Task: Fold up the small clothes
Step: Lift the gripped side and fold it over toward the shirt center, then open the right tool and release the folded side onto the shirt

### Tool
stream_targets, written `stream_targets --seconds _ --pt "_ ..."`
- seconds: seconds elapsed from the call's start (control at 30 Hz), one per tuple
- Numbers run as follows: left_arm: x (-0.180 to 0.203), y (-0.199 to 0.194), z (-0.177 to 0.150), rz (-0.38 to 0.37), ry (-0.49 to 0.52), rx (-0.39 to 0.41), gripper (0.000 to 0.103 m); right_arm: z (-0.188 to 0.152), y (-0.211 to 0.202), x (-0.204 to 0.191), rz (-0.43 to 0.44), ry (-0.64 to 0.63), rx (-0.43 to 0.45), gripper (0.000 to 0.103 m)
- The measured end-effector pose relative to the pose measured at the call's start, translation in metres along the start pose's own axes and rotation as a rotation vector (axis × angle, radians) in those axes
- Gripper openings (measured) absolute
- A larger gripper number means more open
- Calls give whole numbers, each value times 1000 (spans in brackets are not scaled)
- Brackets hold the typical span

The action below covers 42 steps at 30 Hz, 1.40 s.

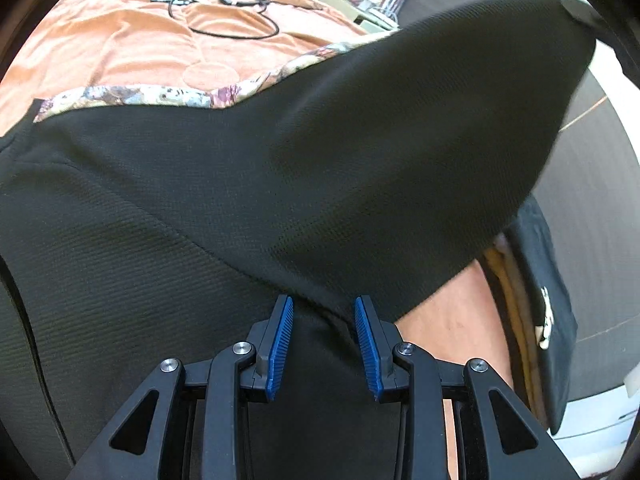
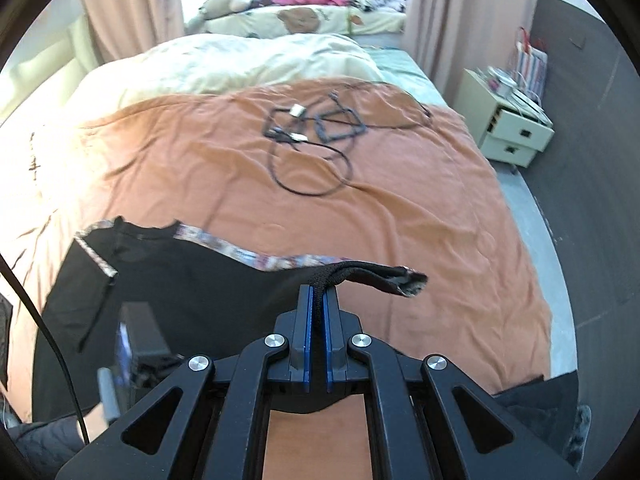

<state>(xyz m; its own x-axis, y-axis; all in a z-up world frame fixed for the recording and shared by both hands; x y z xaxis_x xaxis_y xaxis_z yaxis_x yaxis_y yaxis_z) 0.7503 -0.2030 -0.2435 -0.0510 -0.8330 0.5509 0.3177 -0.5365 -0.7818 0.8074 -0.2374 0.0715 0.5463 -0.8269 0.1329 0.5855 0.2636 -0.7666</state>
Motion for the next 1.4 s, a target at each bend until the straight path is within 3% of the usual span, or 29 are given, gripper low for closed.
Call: stream_targets --seconds 0.53,0.97,1.0,1.07,1.1,1.13,1.27,1.4 --pt "-97 -138 0 133 -121 164 34 22 0 -80 120 -52 2 1" --pt "-170 -213 -15 242 -215 235 35 20 68 -165 276 -62 -82 3" --pt "-176 -217 -15 248 -226 238 35 18 72 -167 290 -49 -91 8" --pt "-184 -221 -15 255 -243 240 36 17 75 -169 304 -35 -79 29" --pt "-188 -223 -15 259 -252 241 36 16 75 -166 296 -32 -64 55" --pt "-193 -226 -18 261 -255 240 39 15 74 -163 286 -25 -45 71" --pt "-201 -222 -16 265 -261 239 46 0 66 -148 316 72 44 71" --pt "-199 -210 -17 246 -252 217 47 -37 71 -118 255 197 94 71"
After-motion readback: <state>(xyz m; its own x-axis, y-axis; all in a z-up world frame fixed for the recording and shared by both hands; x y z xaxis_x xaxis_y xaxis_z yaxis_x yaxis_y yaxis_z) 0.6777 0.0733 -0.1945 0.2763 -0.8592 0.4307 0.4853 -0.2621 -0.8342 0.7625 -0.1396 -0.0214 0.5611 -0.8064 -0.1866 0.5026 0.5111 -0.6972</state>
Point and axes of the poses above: each gripper's, at about its wrist camera, not at the fingertips, and y roughly the way its jaws point, x to its right, z to its top, the point moved 9 cm from there along y, roughly the way its jaws point, and after that the axes turned 10 degrees about -y, right-handed, at the moved point
